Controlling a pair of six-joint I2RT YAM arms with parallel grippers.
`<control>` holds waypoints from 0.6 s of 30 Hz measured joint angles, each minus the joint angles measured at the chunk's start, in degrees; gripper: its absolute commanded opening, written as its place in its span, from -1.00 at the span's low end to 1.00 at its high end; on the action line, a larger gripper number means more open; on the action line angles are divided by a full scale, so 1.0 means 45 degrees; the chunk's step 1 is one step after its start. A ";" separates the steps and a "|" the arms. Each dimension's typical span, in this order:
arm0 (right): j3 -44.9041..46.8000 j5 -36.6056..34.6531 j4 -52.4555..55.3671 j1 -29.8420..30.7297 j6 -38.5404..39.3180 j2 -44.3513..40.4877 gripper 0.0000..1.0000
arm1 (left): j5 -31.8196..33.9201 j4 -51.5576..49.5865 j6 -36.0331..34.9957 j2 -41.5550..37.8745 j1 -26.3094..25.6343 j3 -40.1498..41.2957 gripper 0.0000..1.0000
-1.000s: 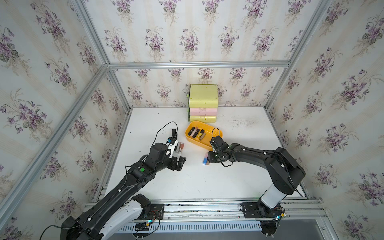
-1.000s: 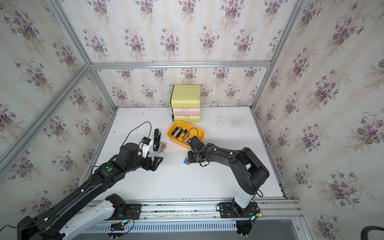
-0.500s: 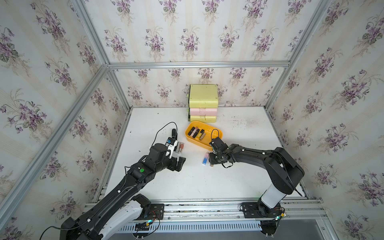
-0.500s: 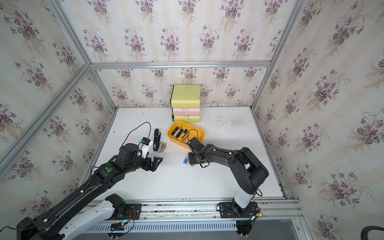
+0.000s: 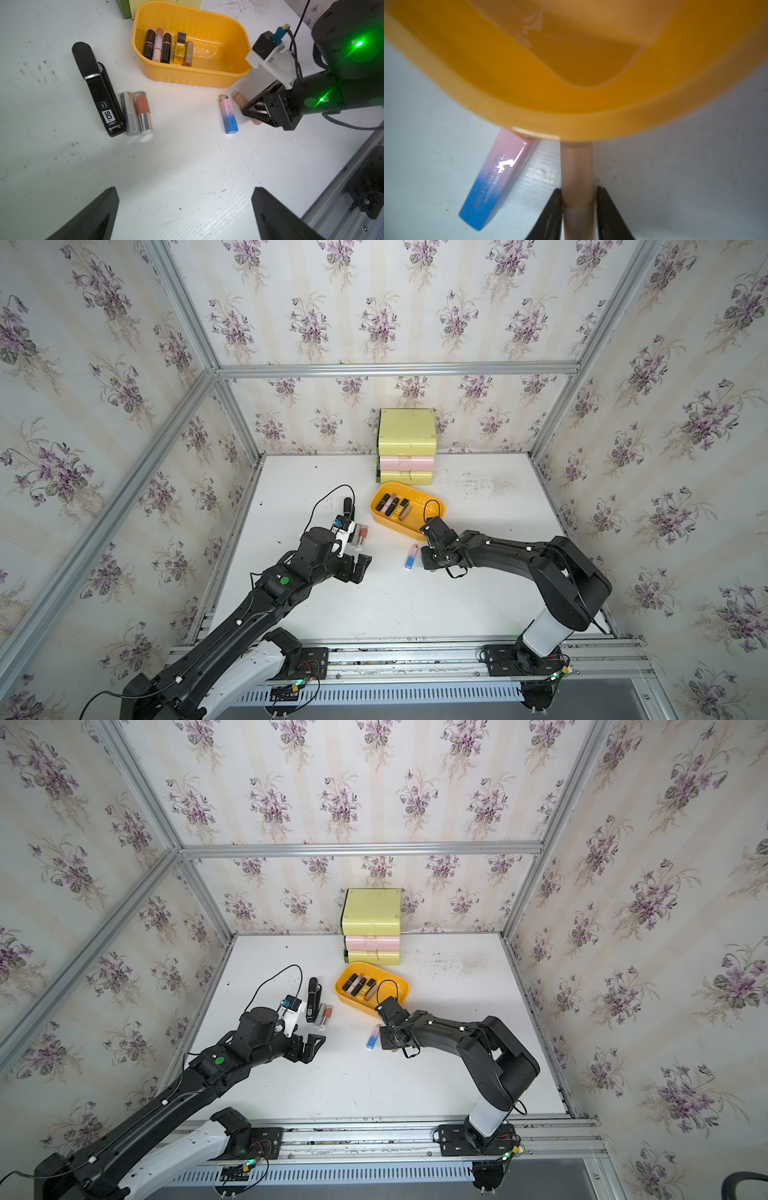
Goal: Put the lipstick into the storage box
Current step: Pick up the lipstick at the center of the board.
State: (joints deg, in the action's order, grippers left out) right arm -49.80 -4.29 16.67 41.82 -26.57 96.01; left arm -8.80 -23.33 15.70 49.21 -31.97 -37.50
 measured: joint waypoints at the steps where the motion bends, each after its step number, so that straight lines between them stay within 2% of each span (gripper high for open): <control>1: 0.0083 -0.0097 -0.0010 0.0000 0.0000 -0.0083 -0.45 | 0.0000 0.0000 -0.0005 0.0000 0.0000 0.0000 1.00; 10: 0.0714 -0.0257 0.1457 -0.0253 -0.0005 -0.1758 -0.47 | -0.0005 0.0102 0.0121 0.0087 0.0000 0.0039 1.00; 18: 0.0685 0.0481 0.2157 -0.1617 0.0243 -0.3789 -0.47 | -0.0005 0.0282 0.0379 0.0330 0.0000 0.0053 1.00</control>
State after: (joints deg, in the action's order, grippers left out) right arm -46.72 -2.13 26.37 34.54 -25.47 78.96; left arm -8.82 -22.06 17.41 50.70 -31.97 -37.26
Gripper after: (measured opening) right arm 0.266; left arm 0.998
